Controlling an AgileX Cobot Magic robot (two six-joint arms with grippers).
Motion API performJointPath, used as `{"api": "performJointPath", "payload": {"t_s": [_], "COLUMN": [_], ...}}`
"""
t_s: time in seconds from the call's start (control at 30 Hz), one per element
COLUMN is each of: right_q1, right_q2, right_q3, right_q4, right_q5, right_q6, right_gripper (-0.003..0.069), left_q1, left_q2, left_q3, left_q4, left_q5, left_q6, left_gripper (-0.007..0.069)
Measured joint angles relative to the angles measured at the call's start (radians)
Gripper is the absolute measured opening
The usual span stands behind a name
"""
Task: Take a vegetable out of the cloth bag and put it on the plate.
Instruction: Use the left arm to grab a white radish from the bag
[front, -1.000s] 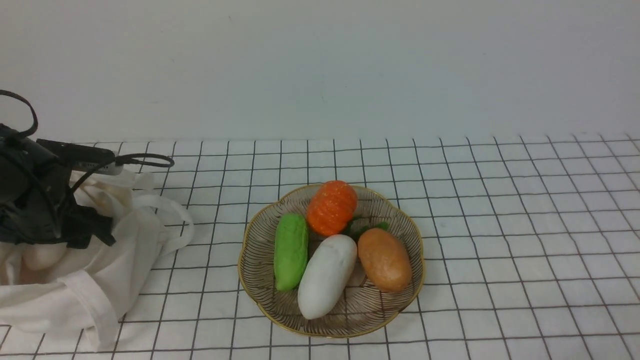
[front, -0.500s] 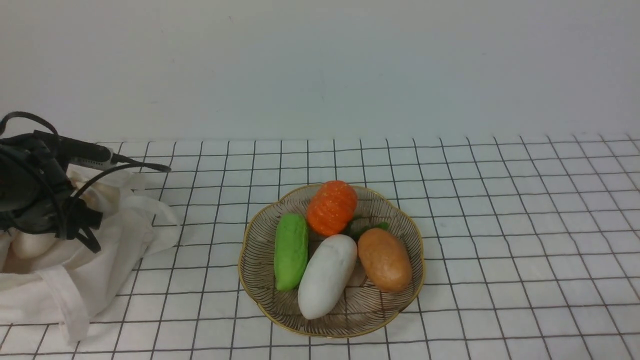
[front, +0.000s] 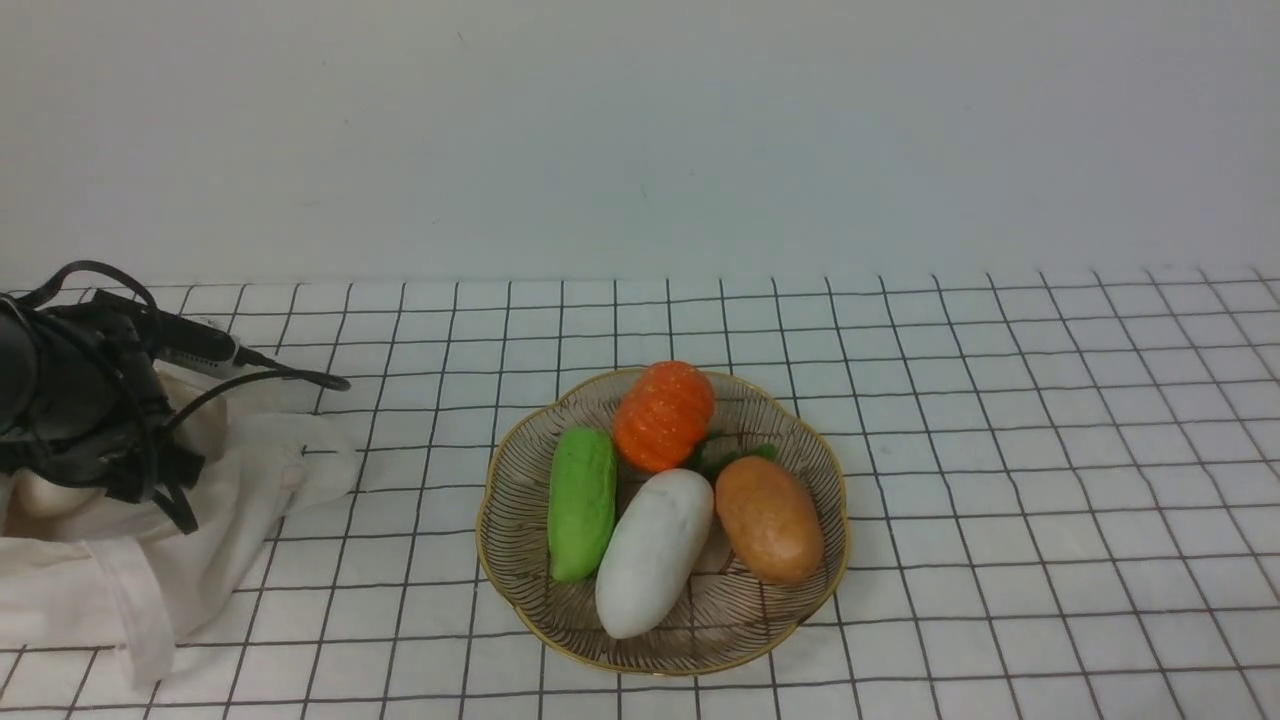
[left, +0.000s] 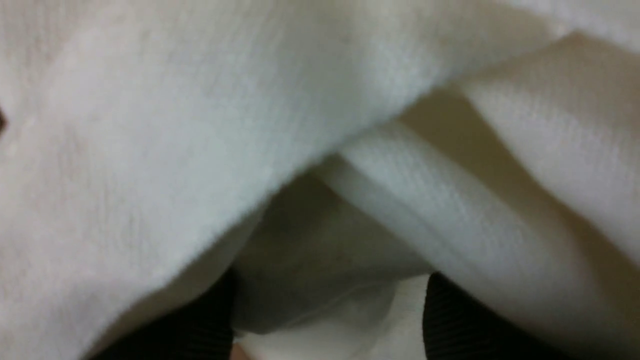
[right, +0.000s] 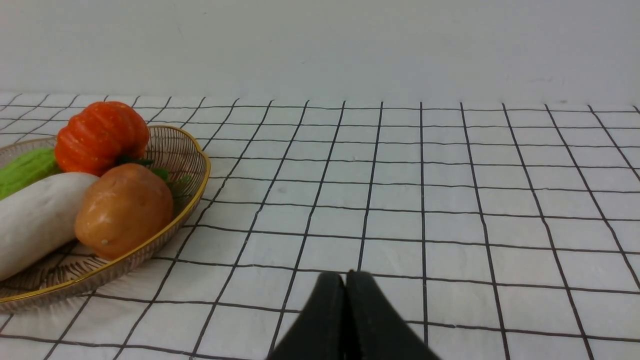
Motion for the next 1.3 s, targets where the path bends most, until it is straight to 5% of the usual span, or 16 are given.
{"api": "performJointPath", "payload": {"t_s": [0.17,0.4,0.5,0.7,0.8,1.1,1.3], "right_q1": [0.0,0.0,0.0,0.0,0.0,0.0,0.0], "right_q2": [0.0,0.0,0.0,0.0,0.0,0.0,0.0], "right_q3": [0.0,0.0,0.0,0.0,0.0,0.0,0.0], "right_q4": [0.001,0.001,0.0,0.0,0.0,0.0,0.0], "right_q5": [0.0,0.0,0.0,0.0,0.0,0.0,0.0], "right_q6": [0.0,0.0,0.0,0.0,0.0,0.0,0.0], "right_gripper": [-0.0014,-0.0014,-0.0014,-0.0014,-0.0014,-0.0014,-0.0014], "left_q1": [0.0,0.0,0.0,0.0,0.0,0.0,0.0], "left_q2": [0.018,-0.005,-0.065,-0.158,-0.204,-0.127,-0.084], "left_q3": [-0.01,-0.017,-0.013,0.01,0.01,0.009,0.009], "left_q4": [0.021,-0.108,-0.361,-0.769,-0.852,-0.775,-0.517], "left_q5": [0.023,0.024,0.012,0.05,0.057,0.074,0.074], "left_q6": [-0.003,0.055,0.18,0.495,0.573,0.583,0.328], "left_gripper": [0.0327,0.0294,0.0081,0.0013,0.0013,0.0013,0.0078]}}
